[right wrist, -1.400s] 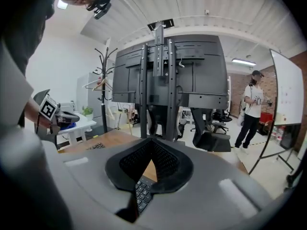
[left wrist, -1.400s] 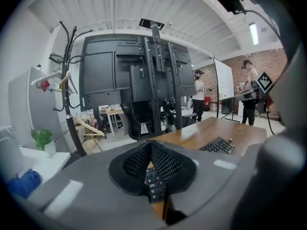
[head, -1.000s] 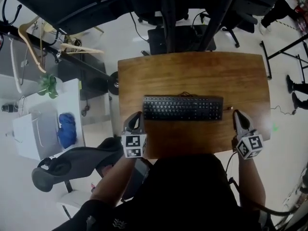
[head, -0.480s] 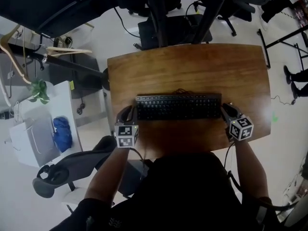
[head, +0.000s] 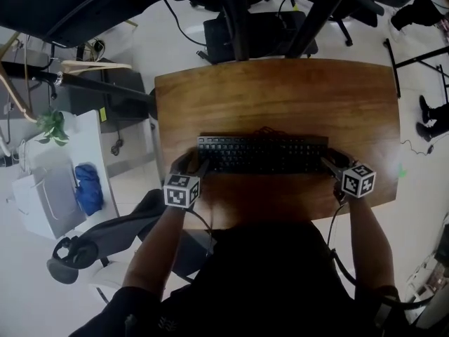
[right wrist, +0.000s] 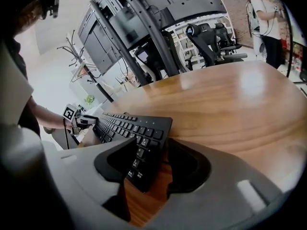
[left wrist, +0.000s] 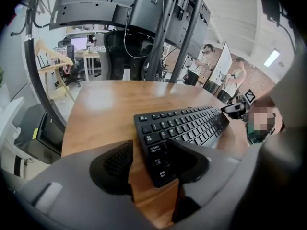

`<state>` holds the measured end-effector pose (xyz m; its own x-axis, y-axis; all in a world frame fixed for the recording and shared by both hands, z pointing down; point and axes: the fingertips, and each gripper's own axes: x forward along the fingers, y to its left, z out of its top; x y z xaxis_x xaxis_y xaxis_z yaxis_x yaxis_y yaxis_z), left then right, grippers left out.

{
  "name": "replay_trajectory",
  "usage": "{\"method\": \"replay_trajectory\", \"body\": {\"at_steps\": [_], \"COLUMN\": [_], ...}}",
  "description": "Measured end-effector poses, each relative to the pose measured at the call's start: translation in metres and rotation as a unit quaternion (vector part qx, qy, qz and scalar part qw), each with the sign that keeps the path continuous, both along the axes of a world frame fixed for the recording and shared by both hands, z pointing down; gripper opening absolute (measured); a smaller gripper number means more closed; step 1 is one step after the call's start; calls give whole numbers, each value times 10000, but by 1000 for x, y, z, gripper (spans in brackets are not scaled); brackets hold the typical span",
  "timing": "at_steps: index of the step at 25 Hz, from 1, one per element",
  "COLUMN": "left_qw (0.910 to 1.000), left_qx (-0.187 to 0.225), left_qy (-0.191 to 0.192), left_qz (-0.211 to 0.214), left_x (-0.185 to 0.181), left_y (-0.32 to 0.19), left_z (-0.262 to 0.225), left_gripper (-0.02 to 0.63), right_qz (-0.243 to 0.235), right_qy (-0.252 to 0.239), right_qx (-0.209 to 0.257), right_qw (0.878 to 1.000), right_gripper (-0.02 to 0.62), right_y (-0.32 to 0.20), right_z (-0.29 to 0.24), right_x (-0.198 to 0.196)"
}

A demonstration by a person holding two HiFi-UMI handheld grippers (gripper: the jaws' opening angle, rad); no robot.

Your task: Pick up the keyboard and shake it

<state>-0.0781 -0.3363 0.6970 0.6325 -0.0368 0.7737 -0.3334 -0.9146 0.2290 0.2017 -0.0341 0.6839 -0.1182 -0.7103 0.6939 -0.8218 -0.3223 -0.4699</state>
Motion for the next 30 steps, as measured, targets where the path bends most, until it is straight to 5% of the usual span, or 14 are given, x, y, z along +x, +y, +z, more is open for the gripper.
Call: {"method": "replay_trajectory", "body": {"at_steps": [11, 21, 30], "left_qw": [9982, 9872, 9921], "left_qx": [-496, -1470, -1217], "left_qy": [-309, -236, -68], "left_qz": [124, 575, 301], "left_x": [0, 0, 0], "left_y": [2, 12, 13], "left_z": [4, 10, 1], "left_gripper": [257, 179, 161], "right_qz": [-244, -261, -162], "right_qy": [-247, -234, -174], "right_qx": [2, 117, 226], "right_qw": [9994, 9993, 9995], "right_gripper": [219, 218, 177], "right_y": [-9, -9, -5], "right_z": [13, 12, 3], "right_x": [-7, -9, -11]}}
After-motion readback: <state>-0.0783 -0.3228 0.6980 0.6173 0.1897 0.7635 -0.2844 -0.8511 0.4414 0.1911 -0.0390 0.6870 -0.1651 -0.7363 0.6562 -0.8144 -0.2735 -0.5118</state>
